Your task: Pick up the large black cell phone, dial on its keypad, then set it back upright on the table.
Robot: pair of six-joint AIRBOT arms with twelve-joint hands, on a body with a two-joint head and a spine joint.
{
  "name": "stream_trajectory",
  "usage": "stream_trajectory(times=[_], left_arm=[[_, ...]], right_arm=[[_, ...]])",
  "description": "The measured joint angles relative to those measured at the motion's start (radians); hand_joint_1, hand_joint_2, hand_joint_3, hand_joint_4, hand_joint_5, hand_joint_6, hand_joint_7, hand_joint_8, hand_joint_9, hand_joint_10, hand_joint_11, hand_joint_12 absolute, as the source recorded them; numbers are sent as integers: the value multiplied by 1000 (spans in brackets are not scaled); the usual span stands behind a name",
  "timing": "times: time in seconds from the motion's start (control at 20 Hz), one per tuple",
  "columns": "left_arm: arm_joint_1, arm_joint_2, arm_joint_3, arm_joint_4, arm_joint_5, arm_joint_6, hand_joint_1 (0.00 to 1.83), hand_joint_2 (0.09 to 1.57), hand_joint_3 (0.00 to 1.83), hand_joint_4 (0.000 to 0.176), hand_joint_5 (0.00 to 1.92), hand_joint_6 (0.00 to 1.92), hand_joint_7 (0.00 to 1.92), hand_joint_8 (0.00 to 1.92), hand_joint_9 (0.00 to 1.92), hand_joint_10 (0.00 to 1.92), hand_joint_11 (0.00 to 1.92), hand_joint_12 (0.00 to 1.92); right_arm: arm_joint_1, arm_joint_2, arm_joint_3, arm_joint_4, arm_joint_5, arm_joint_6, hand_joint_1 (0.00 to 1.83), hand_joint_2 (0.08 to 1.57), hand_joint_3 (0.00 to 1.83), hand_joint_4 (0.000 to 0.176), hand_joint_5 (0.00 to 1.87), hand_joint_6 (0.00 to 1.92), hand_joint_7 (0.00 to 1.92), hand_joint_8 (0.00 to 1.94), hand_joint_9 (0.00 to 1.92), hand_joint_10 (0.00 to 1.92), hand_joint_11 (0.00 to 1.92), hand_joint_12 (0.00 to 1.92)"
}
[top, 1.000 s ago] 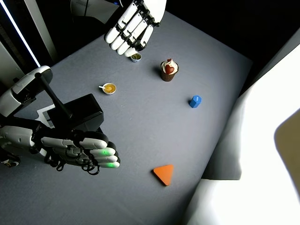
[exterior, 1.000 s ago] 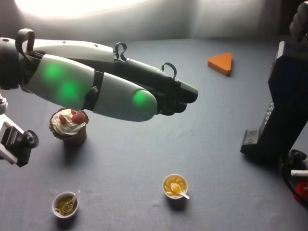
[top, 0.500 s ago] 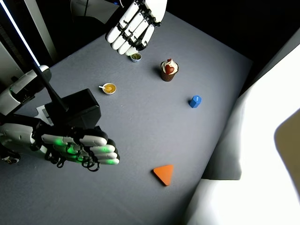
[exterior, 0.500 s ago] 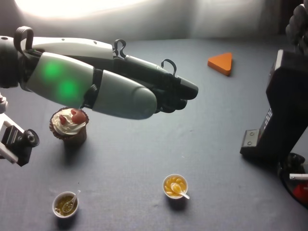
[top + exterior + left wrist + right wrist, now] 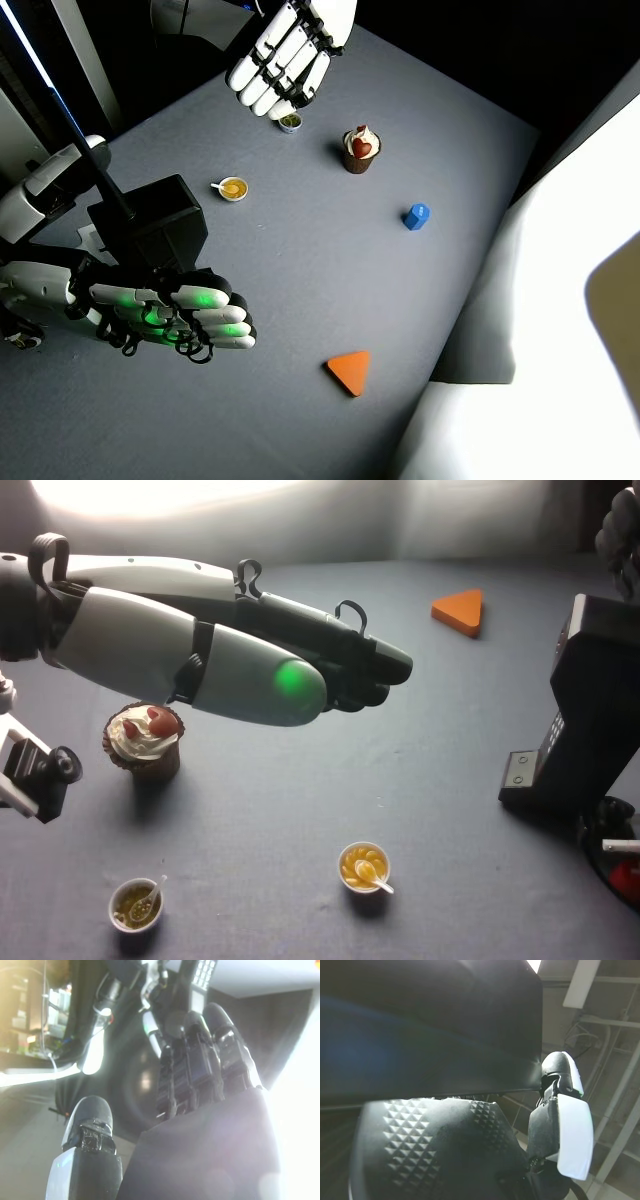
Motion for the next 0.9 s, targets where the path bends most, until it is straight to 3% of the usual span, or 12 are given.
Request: stream_trajectory(times=[0.45, 0.55, 0.9], left_arm=[[-8, 0, 2, 3, 18, -8, 88, 1270, 2, 28, 231, 2, 331, 2, 332, 1, 0, 879], [-8, 0, 2, 2, 18, -11, 67, 1274, 1, 30, 224, 1, 321, 0, 322, 2, 0, 804], [-9, 1, 2, 9, 16, -24, 111, 1264, 0, 26, 234, 2, 324, 0, 334, 3, 0, 831]], right_arm=[[0, 26, 0, 5, 0, -1, 281, 1049, 1, 28, 0, 0, 0, 0, 0, 0, 0, 0], [0, 34, -1, 7, 0, -1, 294, 1040, 0, 26, 0, 0, 0, 0, 0, 0, 0, 0], [10, 80, -70, 7, 0, -4, 307, 1039, 0, 27, 0, 0, 0, 0, 0, 0, 0, 0]])
